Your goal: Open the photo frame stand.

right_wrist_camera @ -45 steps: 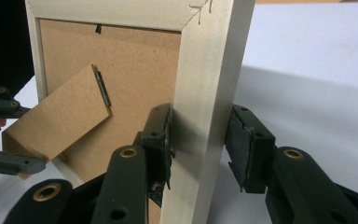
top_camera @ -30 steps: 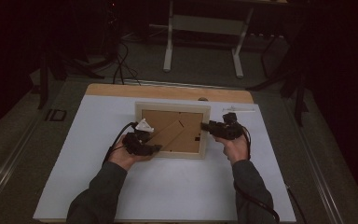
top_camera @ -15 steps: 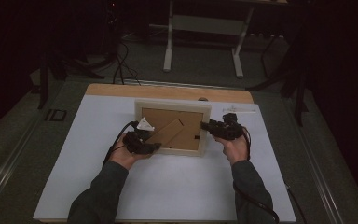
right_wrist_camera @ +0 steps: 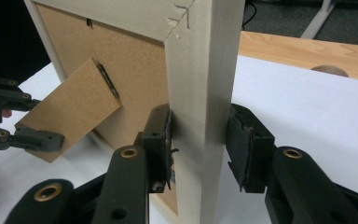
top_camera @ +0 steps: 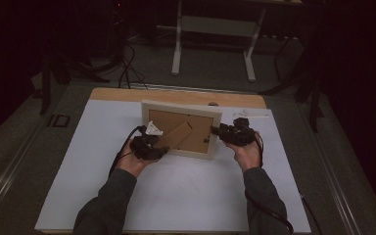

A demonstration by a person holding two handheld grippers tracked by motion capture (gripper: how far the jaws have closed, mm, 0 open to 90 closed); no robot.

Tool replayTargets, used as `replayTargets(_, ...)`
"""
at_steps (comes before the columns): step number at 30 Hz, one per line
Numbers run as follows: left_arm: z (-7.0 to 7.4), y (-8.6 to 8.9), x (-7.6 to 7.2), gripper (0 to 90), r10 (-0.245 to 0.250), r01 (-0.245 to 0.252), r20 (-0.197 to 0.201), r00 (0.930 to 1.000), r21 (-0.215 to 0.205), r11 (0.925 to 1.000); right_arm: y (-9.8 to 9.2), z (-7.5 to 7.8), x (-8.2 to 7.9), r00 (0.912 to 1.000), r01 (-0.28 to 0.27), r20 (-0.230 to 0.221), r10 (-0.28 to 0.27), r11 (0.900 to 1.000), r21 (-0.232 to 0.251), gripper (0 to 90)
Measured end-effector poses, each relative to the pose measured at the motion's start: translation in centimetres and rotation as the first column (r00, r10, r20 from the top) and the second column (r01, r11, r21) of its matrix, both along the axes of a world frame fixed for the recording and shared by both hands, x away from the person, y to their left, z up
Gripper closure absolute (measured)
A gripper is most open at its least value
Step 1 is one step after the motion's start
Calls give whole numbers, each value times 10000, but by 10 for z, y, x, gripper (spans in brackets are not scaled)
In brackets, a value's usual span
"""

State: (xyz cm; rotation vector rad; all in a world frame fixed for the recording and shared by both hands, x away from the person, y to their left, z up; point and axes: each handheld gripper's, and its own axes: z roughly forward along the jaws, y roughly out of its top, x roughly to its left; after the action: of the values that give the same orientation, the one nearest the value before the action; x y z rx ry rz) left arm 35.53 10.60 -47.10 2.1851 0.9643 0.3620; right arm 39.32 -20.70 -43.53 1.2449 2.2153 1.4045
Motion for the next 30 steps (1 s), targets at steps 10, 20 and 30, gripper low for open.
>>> replayTargets(10, 0, -1, 1, 642, 417, -419, 200, 9989, 96, 9991, 7, 4, 0, 9999, -46, 115, 46, 10000, -27, 598)
replayTargets(20, 2, 0, -1, 660, 566, -567, 251, 9981, 32, 9984, 15, 4, 0, 9998, -70, 180, 74, 9998, -185, 595)
replayTargets(30, 3, -3, -12, 671, 330, -330, 457, 9984, -14, 9995, 15, 4, -1, 9996, -202, 204, 205, 9997, -171, 591)
